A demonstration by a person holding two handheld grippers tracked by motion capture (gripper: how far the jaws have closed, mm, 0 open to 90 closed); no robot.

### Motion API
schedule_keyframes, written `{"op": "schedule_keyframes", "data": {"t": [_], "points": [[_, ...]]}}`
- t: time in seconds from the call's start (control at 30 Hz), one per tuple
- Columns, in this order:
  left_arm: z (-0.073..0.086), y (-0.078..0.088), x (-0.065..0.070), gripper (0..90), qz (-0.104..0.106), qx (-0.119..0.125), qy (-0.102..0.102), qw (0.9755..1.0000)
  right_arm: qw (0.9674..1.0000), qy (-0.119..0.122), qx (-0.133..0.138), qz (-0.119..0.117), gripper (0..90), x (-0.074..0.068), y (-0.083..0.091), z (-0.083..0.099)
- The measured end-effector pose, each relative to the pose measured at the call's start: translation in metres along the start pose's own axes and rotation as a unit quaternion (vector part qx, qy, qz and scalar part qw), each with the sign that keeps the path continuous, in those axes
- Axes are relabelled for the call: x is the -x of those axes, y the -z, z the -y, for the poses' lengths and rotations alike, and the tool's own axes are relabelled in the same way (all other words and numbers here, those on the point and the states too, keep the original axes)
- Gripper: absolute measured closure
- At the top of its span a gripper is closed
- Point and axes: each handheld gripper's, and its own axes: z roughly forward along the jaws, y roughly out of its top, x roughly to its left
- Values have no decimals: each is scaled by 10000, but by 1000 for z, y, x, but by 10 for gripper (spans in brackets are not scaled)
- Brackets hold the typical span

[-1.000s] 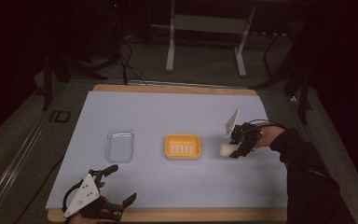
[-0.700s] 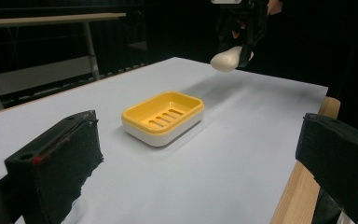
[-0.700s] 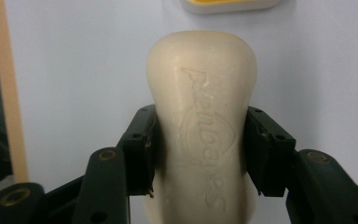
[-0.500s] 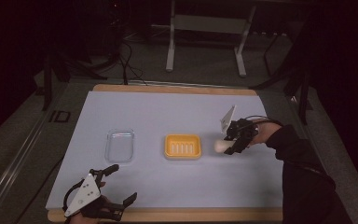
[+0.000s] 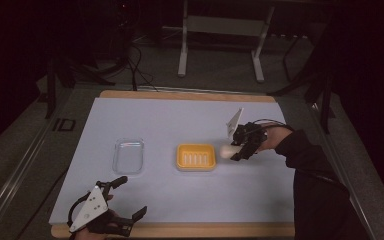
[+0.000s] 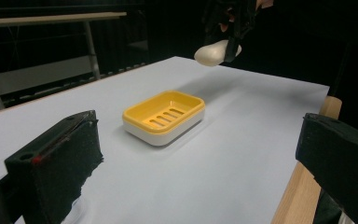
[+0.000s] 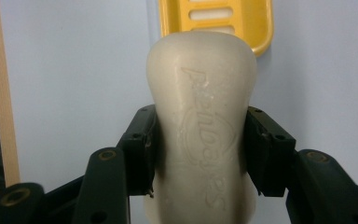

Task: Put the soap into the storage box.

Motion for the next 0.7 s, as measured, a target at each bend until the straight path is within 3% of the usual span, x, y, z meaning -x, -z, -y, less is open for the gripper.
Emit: {"op": "schedule_keyframes", "data": {"t": [0.33, 0.7], "points": [[0, 0, 0, 2, 23, -11, -17, 10000, 9993, 228, 263, 106, 497, -1, 0, -23], [0, 1, 1, 2, 39, -16, -46, 10000, 9974, 428, 572, 1, 497, -2, -6, -42]]}}
